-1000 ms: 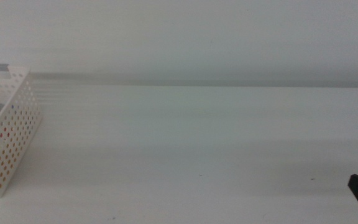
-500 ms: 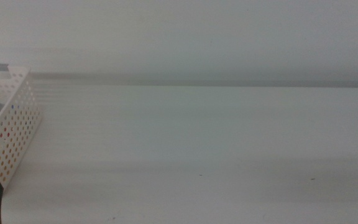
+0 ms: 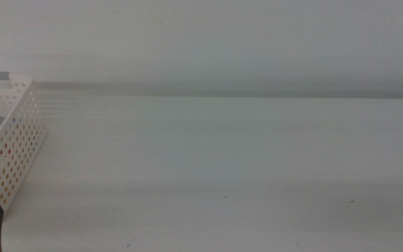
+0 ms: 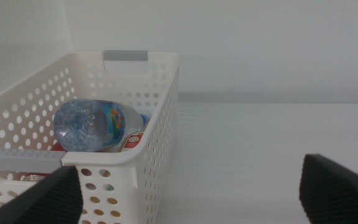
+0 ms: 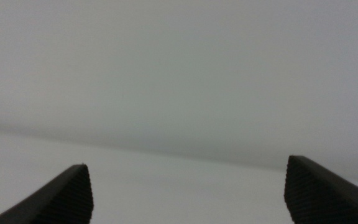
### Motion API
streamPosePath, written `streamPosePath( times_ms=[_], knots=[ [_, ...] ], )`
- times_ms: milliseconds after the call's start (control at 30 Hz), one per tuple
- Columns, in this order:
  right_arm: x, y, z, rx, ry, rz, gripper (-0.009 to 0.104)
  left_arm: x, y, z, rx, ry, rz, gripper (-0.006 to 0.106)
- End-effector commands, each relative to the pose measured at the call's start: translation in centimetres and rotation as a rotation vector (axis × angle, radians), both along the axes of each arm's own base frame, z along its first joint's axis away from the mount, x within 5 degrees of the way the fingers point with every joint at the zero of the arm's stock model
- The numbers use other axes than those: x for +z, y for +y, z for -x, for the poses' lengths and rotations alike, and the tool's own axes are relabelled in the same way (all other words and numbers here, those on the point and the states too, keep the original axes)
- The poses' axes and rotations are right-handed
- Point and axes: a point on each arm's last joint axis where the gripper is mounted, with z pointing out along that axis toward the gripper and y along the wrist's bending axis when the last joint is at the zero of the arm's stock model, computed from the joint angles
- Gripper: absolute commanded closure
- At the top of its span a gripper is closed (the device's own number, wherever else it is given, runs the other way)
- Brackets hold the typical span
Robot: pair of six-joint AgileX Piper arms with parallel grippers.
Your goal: Use arms to grab the bottles and put them into the dustbin to the left of the table.
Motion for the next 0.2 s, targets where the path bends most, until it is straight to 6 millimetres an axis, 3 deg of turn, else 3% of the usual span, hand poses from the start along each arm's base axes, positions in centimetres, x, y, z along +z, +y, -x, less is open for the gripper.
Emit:
streamPosePath(
  times_ms=[0, 167],
  knots=[
    [-1.84, -0.09, 0.10, -0.012, 0.067, 0.013, 0.013, -1.03, -0.03, 0.12, 0.000, -0.018, 0.010, 0.007],
    [-1.81, -0.09, 0.09, -0.011, 0.063, 0.012, 0.013, -1.03, -0.03, 0.12, 0.000, -0.018, 0.010, 0.007]
  ],
)
